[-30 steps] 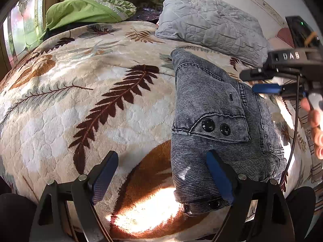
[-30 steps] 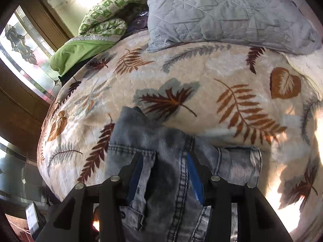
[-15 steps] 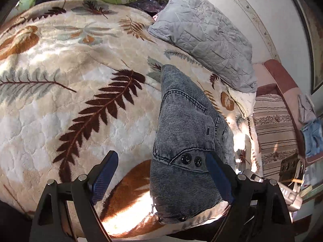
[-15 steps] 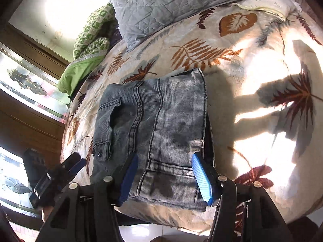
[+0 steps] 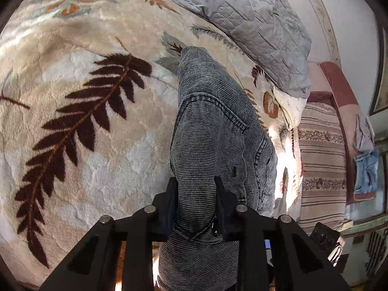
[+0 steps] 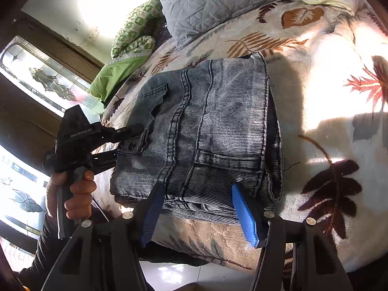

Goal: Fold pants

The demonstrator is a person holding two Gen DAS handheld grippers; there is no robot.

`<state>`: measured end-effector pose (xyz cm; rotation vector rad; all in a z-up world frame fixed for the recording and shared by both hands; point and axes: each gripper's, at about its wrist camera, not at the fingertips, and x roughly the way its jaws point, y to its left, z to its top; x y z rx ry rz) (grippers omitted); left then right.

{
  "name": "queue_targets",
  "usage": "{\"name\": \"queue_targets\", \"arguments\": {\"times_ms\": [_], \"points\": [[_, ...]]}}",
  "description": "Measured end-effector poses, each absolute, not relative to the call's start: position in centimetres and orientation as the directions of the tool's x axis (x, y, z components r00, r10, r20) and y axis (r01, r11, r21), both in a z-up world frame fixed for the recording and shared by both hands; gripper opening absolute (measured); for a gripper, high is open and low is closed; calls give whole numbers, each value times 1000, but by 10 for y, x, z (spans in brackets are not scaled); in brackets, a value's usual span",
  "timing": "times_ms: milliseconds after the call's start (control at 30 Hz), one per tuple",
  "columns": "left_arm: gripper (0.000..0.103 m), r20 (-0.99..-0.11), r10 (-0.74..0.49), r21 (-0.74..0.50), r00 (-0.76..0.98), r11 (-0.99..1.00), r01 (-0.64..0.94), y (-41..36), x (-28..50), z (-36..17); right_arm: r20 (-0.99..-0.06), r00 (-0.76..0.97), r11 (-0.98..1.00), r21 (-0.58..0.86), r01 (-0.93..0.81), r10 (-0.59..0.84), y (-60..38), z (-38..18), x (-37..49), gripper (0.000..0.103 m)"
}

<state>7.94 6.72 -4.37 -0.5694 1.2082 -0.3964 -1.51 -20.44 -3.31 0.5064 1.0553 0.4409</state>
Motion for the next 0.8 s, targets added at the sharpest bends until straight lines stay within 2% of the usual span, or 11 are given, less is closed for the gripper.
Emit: {"name": "queue_targets", "arguments": {"times_ms": [100, 167, 300, 400, 500, 567, 667, 700, 800], "points": [[23, -820, -455, -447, 347, 888, 106, 48, 73, -37, -699, 424, 799, 592, -106, 575, -206, -36, -16, 62], [25, -842, -420, -388, 339, 908, 161, 41, 74, -36, -701, 424, 801, 589, -108, 573, -204, -36, -14, 62], [48, -835, -437, -424, 334, 898, 116, 55, 78, -25, -712, 421, 808, 581, -97, 562, -206, -21, -16, 62], [62, -768, -518, -517, 377, 848, 112, 73, 63, -11, -670, 479, 800, 586, -128, 568, -212, 6, -17, 62], [64, -717, -574, -585, 396, 804, 105, 78, 46, -4, -640, 490, 777, 615, -134, 592, -215, 17, -2, 63], [64, -735, -576, -581, 359, 807, 106, 70, 39, -14, -634, 469, 757, 642, -123, 615, -216, 6, 11, 64], [64, -859, -405, -395, 312, 913, 97, 50, 35, -38, -693, 367, 748, 663, -16, 621, -218, -39, 26, 64], [64, -860, -392, -383, 327, 919, 97, 49, 32, -40, -668, 398, 735, 678, -24, 629, -222, -39, 24, 63], [64, -859, -332, -322, 389, 942, 92, 45, 25, -27, -689, 435, 774, 633, -29, 580, -223, -18, 14, 63]]}}
